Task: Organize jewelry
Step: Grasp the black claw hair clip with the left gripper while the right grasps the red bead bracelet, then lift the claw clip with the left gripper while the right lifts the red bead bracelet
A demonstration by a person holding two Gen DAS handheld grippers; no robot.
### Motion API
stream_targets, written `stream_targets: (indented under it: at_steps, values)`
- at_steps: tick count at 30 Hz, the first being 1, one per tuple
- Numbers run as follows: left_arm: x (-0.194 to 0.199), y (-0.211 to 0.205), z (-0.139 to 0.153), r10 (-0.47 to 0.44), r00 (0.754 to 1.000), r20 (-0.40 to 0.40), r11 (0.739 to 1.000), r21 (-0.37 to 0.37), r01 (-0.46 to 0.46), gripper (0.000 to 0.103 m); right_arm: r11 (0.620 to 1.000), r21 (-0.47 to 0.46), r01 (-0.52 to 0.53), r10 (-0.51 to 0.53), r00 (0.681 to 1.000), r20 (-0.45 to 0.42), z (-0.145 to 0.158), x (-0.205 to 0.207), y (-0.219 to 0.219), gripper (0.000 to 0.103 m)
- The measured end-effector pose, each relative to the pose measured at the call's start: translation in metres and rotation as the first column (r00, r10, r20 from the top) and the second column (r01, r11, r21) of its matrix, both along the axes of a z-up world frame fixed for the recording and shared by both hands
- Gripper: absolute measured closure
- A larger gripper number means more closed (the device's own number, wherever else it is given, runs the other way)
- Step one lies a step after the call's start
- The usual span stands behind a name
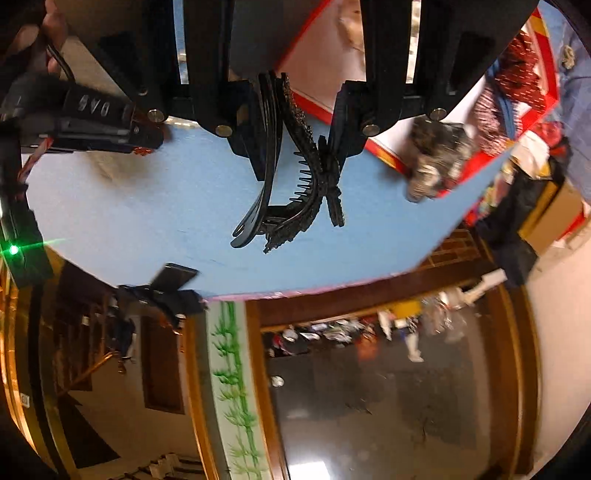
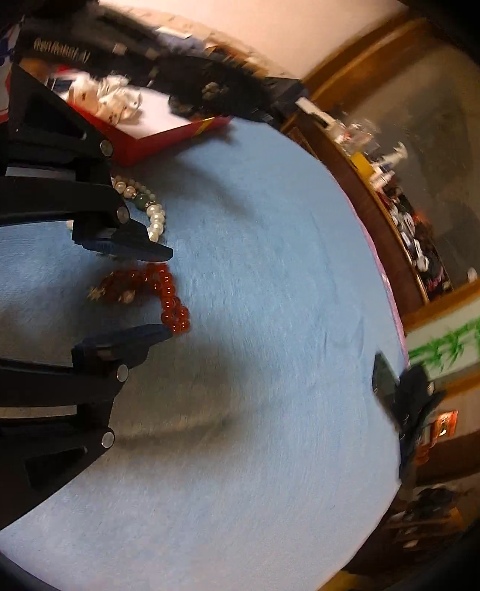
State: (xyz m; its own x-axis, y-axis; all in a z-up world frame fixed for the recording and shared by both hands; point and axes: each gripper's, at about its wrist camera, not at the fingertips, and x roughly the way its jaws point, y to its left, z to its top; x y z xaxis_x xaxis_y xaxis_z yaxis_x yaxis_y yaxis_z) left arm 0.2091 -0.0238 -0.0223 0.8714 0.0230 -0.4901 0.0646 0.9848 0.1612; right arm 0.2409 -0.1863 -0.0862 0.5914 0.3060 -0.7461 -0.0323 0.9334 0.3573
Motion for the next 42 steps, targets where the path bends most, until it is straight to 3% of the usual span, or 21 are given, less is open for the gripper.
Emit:
stream_targets:
  at_steps: [1,2,3,4,10,16,21,42]
  values:
    - [0.002,0.002,-0.001,0.011,1.000,0.001,1.000,0.008,-0.011,0.073,0.999,-0.050,-0.015,0.016,1.000,0.012,0.000,0.001,0.008,0.065]
    - [0.004,0.003,-0.002,0.021,1.000,-0.004,1.000,0.009,-0.021,0.073,0.994,-0.111,-0.016,0.019,0.999,0.027,0.001,0.001,0.016,0.072]
    - [0.006,0.005,-0.002,0.025,1.000,-0.013,1.000,0.000,-0.025,0.073,0.988,-0.156,-0.018,0.024,0.999,0.034,0.001,0.002,0.021,0.080]
    - [0.005,0.008,-0.002,0.030,0.999,-0.017,1.000,-0.004,-0.030,0.073,0.983,-0.181,-0.026,0.033,0.999,0.035,0.000,0.002,0.025,0.095]
    - [0.007,0.011,-0.001,0.026,0.999,-0.019,1.000,-0.011,-0.026,0.073,0.988,-0.155,0.012,-0.002,0.998,0.066,0.004,-0.005,0.013,0.095]
    - [0.006,0.009,-0.002,0.024,1.000,-0.017,1.000,0.003,-0.024,0.073,0.998,-0.062,0.025,-0.014,0.986,0.167,0.025,-0.018,0.004,0.095]
    - [0.007,0.009,-0.004,0.029,0.999,-0.022,1.000,0.005,-0.029,0.073,0.999,-0.041,-0.001,0.010,0.973,0.232,0.038,-0.030,0.011,0.095]
    - [0.010,0.006,-0.010,0.035,0.998,-0.046,0.999,0.008,-0.035,0.073,0.999,0.000,-0.040,0.039,0.963,0.268,0.048,-0.042,0.018,0.095]
